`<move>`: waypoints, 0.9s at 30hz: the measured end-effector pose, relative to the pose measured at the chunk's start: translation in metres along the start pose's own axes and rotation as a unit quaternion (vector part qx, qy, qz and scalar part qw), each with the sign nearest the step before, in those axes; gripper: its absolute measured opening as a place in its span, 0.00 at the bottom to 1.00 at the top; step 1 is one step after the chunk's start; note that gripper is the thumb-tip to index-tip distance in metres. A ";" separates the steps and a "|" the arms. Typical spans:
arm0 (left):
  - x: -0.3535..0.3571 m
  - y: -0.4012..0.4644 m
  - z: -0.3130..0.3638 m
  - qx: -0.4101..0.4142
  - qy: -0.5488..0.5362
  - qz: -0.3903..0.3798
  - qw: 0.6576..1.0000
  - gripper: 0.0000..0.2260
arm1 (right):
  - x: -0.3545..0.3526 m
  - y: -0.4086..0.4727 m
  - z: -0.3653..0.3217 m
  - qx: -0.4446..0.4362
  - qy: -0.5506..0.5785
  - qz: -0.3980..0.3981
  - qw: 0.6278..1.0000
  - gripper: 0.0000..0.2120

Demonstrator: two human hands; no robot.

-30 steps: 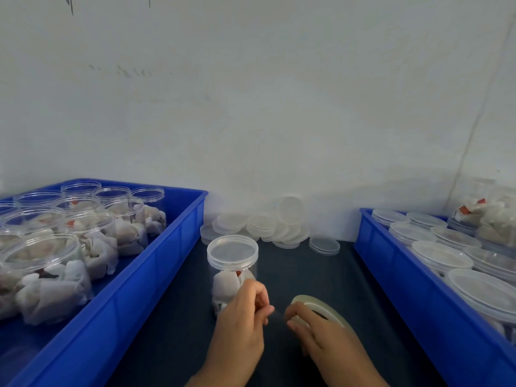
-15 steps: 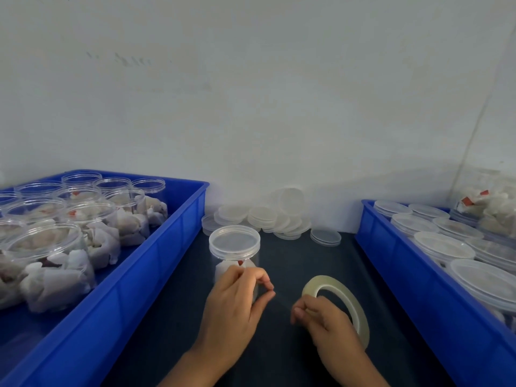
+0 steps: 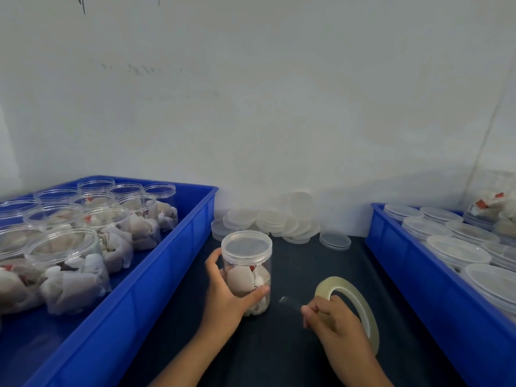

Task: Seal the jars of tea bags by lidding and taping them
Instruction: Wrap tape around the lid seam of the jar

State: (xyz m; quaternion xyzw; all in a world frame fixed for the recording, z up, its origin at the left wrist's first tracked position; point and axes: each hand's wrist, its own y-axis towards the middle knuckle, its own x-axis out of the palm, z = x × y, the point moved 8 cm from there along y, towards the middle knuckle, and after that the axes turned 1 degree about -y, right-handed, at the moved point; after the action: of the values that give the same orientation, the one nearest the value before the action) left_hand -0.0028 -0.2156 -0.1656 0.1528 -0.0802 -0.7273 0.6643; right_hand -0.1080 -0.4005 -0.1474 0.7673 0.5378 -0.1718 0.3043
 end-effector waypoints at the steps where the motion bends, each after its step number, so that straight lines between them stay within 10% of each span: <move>1: 0.001 -0.001 0.002 0.001 -0.005 -0.011 1.000 0.46 | -0.002 0.000 -0.001 -0.002 0.009 0.008 1.000 0.16; 10: 0.047 -0.030 0.031 0.018 -0.055 -0.205 0.977 0.40 | -0.033 0.002 -0.028 -0.051 0.179 0.038 0.982 0.12; 27: 0.045 -0.031 0.066 0.104 -0.092 -0.174 0.975 0.19 | -0.034 -0.003 -0.055 -0.075 0.123 0.004 0.990 0.13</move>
State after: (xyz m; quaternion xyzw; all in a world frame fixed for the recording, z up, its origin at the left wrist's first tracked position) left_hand -0.0573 -0.2624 -0.1186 0.1650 -0.1886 -0.8304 0.4976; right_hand -0.1263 -0.3882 -0.0866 0.7596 0.5794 -0.0340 0.2935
